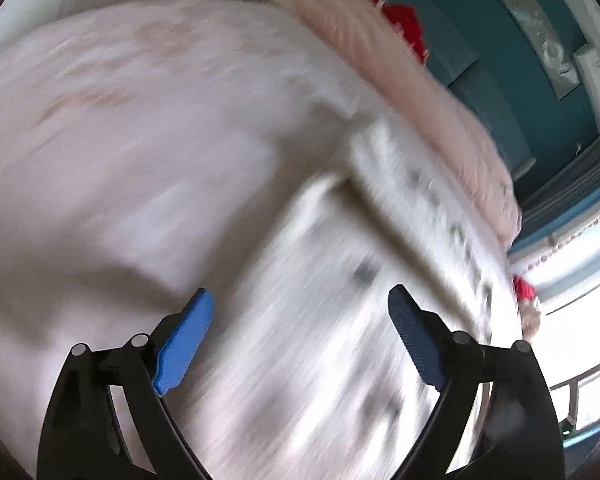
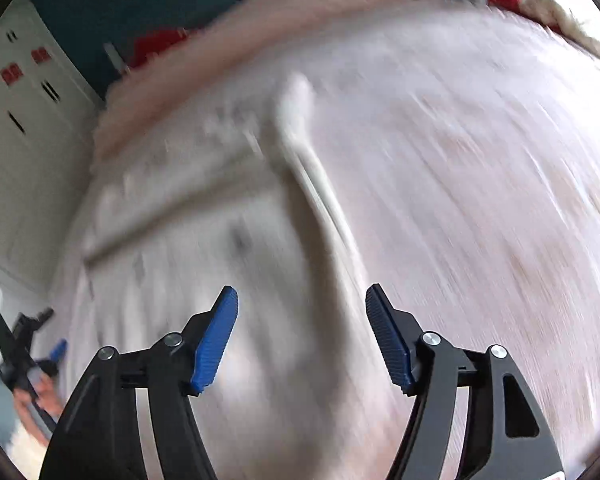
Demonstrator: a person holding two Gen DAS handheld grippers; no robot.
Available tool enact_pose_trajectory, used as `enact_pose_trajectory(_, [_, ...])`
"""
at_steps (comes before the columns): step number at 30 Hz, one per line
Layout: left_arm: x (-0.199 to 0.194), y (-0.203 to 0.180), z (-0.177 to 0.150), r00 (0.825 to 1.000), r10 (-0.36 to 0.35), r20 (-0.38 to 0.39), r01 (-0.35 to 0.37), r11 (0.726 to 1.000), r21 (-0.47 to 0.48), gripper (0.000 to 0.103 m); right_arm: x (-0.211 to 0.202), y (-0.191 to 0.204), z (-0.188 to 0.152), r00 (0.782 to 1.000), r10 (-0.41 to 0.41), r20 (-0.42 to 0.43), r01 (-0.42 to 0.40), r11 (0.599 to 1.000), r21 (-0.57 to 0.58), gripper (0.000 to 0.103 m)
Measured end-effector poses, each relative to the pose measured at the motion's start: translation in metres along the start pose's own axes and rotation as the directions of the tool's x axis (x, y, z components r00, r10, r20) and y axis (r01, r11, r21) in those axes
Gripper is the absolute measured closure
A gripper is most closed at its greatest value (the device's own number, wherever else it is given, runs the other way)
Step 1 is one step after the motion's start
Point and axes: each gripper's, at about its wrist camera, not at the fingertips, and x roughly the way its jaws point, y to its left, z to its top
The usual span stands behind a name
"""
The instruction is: Fold small clothes
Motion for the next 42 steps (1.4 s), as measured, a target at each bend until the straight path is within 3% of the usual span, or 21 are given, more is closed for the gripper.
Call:
enact_pose_trajectory(2, [-0.026, 0.026, -0.027, 0.999, 0.014, -0.03, -0.015, 1.0, -0.019, 0.017, -0.021, -0.015, -0.043, 1.0, -0.001, -0.016, 0.001, 1.0, 0.02, 0.037])
enact_pose_trajectory(6, [-0.065, 0.032, -0.065, 0.998, 0.061, 0.029, -0.062, 0.997, 0.052, 0.016, -0.033, -0.027, -0.098, 0.998, 0.008, -0.058, -0.005, 0.998, 0.057, 0.035])
enact_pose_trajectory(9, [-0.059, 0.025, -0.08, 0.999, 0.05, -0.009, -0.05, 0.997, 0.054, 0.011, -0.03, -0.016, -0.106, 0.999, 0.03, -0.041, -0.028, 0.999, 0.046, 0.025])
enact_pose_trajectory(19, [-0.044, 0.0, -0.093, 0.995, 0.098, 0.0, -0.098, 0.995, 0.02, 0.005, -0.02, -0.008, -0.104, 0.983, 0.185, -0.009, -0.182, 0.971, 0.153, 0.025])
enact_pose_trajectory(21, [-0.042, -0.005, -0.094, 0.993, 0.117, 0.009, -0.117, 0.992, 0.052, 0.007, -0.015, -0.007, -0.099, 0.979, 0.206, -0.007, -0.202, 0.964, 0.171, 0.047])
enact_pose_trajectory(22, [-0.041, -0.008, -0.094, 0.993, 0.117, 0.004, -0.117, 0.991, 0.069, 0.012, -0.012, -0.006, -0.096, 0.976, 0.219, -0.016, -0.213, 0.962, 0.172, 0.087])
enact_pose_trajectory(23, [-0.041, -0.01, -0.094, 0.994, 0.107, -0.003, -0.107, 0.99, 0.087, 0.036, -0.005, -0.005, -0.094, 0.971, 0.232, -0.051, -0.22, 0.959, 0.18, 0.094])
enact_pose_trajectory(24, [-0.04, -0.011, -0.093, 0.997, 0.079, -0.023, -0.076, 0.992, 0.097, 0.063, -0.003, -0.005, -0.09, 0.971, 0.232, -0.055, -0.218, 0.958, 0.184, 0.094])
enact_pose_trajectory(26, [-0.038, -0.008, -0.09, 0.996, 0.02, -0.092, -0.015, 0.998, 0.059, 0.069, -0.005, -0.003, -0.09, 0.974, 0.223, -0.043, -0.213, 0.963, 0.167, 0.094])
enact_pose_trajectory(28, [-0.044, -0.004, -0.089, 0.996, 0.03, -0.078, -0.027, 0.999, 0.044, 0.066, -0.006, -0.002, -0.091, 0.976, 0.215, -0.046, -0.205, 0.966, 0.156, 0.088])
enact_pose_trajectory(30, [-0.053, 0.0, -0.09, 0.997, 0.048, -0.052, -0.046, 0.998, 0.031, 0.046, -0.006, -0.005, -0.096, 0.974, 0.218, -0.066, -0.205, 0.965, 0.161, 0.084])
enact_pose_trajectory(32, [-0.063, 0.009, -0.091, 0.998, 0.061, -0.034, -0.061, 0.998, -0.007, 0.03, -0.008, -0.01, -0.103, 0.966, 0.249, -0.071, -0.234, 0.956, 0.175, 0.071])
enact_pose_trajectory(35, [-0.075, 0.022, -0.093, 0.997, 0.082, 0.004, -0.082, 0.995, -0.054, 0.016, -0.01, -0.012, -0.109, 0.954, 0.295, -0.053, -0.281, 0.942, 0.183, 0.056])
enact_pose_trajectory(38, [-0.083, 0.036, -0.092, 0.995, 0.092, 0.049, -0.086, 0.99, -0.108, 0.014, -0.008, -0.007, -0.108, 0.952, 0.302, -0.046, -0.289, 0.939, 0.185, 0.045])
enact_pose_trajectory(42, [-0.074, 0.038, -0.09, 0.995, 0.091, 0.044, -0.085, 0.99, -0.113, 0.008, -0.003, 0.003, -0.102, 0.958, 0.284, -0.052, -0.271, 0.947, 0.173, 0.04])
